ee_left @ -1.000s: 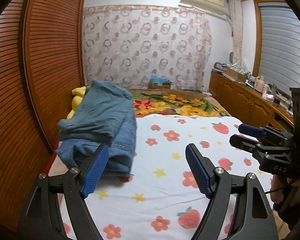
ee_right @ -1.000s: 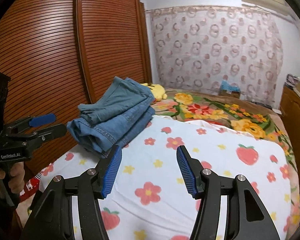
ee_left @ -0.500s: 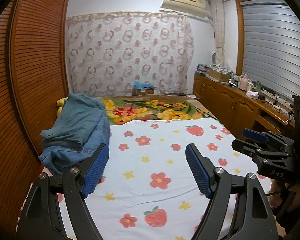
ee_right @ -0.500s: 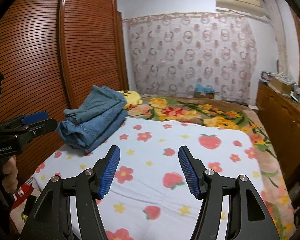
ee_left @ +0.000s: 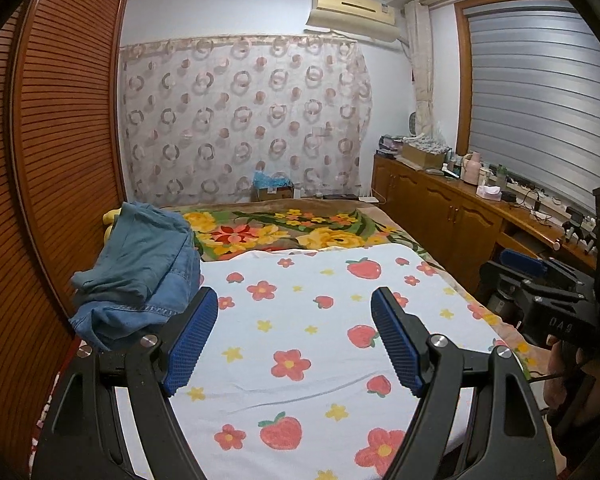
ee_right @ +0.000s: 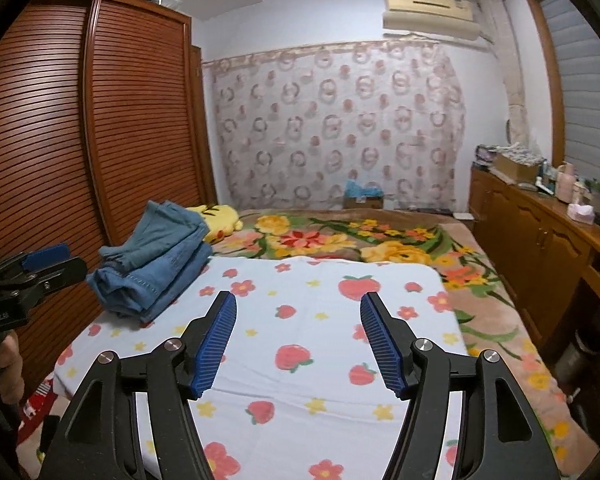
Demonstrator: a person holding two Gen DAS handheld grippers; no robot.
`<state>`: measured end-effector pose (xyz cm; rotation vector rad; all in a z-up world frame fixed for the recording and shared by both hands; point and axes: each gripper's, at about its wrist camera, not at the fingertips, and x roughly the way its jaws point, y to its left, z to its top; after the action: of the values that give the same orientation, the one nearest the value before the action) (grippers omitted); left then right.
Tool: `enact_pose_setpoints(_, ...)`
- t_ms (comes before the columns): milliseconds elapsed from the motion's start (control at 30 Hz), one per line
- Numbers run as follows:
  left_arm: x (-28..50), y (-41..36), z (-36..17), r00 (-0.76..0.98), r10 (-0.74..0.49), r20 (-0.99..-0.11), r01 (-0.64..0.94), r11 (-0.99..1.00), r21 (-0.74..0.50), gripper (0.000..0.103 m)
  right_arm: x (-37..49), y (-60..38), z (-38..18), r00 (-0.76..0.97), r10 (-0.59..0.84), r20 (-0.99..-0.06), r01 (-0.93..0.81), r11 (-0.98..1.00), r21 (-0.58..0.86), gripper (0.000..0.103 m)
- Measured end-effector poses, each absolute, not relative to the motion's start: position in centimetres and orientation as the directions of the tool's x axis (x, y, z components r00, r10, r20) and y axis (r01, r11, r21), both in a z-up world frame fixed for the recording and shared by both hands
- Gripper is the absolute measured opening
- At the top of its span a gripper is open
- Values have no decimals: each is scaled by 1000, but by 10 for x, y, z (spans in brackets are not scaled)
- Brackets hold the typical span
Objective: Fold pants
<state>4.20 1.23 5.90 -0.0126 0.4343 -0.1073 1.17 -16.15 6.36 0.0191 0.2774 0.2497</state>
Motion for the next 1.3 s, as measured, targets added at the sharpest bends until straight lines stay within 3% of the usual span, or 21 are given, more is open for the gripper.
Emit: enact_pose_setpoints(1300,38,16,53,896,-96,-433,83,995,-49,80,2,-164,53,941,228,-250,-224,973,46,70)
